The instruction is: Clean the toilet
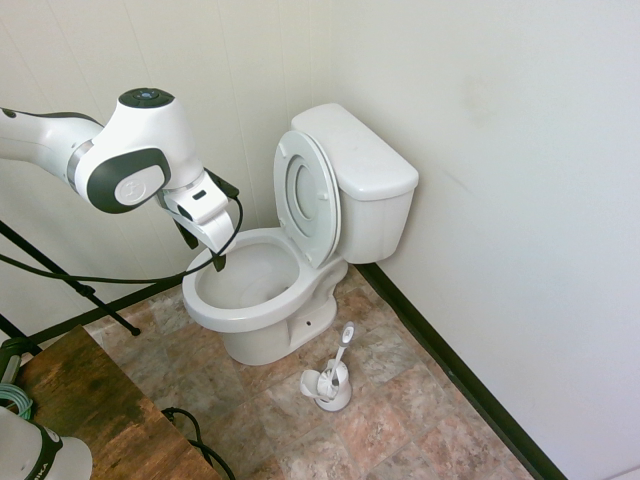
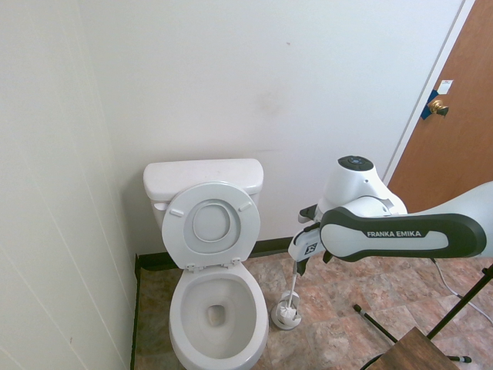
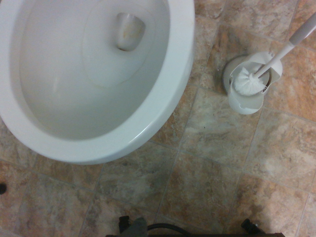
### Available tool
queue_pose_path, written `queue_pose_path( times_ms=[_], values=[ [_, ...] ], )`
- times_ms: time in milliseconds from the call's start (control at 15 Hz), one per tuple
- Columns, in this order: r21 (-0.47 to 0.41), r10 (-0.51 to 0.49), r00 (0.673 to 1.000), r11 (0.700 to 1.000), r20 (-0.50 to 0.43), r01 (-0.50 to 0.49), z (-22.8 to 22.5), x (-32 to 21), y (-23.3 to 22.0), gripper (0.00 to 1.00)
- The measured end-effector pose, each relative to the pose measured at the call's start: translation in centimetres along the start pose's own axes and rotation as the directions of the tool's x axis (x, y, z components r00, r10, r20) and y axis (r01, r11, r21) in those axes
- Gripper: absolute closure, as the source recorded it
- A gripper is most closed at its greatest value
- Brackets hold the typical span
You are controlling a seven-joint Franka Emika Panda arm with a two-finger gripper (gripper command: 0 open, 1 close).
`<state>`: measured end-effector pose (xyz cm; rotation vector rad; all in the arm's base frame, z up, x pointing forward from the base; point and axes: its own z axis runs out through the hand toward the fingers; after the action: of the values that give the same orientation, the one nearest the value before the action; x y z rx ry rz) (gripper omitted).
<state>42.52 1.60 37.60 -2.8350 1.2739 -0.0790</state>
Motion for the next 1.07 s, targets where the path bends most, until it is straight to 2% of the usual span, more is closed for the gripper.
queue_pose_path(
  times_ms=[200, 533, 800, 1067],
  values=[
    [0.002, 0.009, 1.000, 1.000, -0.012, -0.009, 0.1, 0.6, 0.0, 0.00],
    [-0.017, 0.194, 0.980, 0.981, -0.033, -0.194, 3.1, 6.1, -2.3, 0.00],
    [-0.056, 0.408, 0.909, 0.909, -0.088, -0.414, 7.9, 12.0, -4.0, 0.00],
    [-0.104, 0.510, 0.854, 0.848, -0.103, -0.520, 13.9, 17.3, -4.8, 0.00]
  ],
)
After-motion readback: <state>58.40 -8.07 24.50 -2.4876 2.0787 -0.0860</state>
